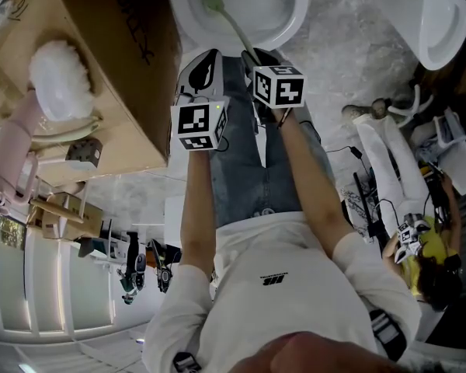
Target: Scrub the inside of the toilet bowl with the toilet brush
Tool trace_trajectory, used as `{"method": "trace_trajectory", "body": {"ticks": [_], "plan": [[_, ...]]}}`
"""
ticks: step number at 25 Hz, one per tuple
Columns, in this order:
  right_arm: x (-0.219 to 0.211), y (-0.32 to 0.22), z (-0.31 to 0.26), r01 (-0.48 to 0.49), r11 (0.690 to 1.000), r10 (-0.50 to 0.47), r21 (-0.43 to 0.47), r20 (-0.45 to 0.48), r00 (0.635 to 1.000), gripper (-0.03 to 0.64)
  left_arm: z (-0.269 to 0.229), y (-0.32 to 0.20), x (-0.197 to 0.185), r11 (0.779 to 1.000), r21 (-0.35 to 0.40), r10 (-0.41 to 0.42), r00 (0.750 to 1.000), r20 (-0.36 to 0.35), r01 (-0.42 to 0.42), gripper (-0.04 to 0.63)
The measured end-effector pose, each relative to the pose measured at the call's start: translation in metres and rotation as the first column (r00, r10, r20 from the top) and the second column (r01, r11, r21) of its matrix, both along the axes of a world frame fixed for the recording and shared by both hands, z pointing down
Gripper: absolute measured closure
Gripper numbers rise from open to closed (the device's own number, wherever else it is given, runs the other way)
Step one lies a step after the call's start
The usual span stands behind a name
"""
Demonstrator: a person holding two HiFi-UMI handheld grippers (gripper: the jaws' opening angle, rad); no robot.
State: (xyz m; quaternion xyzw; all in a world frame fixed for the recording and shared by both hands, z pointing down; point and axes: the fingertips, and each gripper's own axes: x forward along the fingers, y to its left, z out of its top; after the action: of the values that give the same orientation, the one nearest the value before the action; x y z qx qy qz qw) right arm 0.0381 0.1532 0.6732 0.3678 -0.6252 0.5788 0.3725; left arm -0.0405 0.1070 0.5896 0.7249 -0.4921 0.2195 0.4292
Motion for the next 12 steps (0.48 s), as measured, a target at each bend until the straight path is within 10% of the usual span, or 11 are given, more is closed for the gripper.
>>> {"method": "trace_trajectory", "body": {"ticks": [12], "plan": [[-0.018,-0.023,0.012,-0.074,0.997,0.075,-0.024,0.029,0.997,0.535,0.004,-0.011,-0.007,1.000,-0.010,0.011,1.000,0.000,-0.011,0.584]]}}
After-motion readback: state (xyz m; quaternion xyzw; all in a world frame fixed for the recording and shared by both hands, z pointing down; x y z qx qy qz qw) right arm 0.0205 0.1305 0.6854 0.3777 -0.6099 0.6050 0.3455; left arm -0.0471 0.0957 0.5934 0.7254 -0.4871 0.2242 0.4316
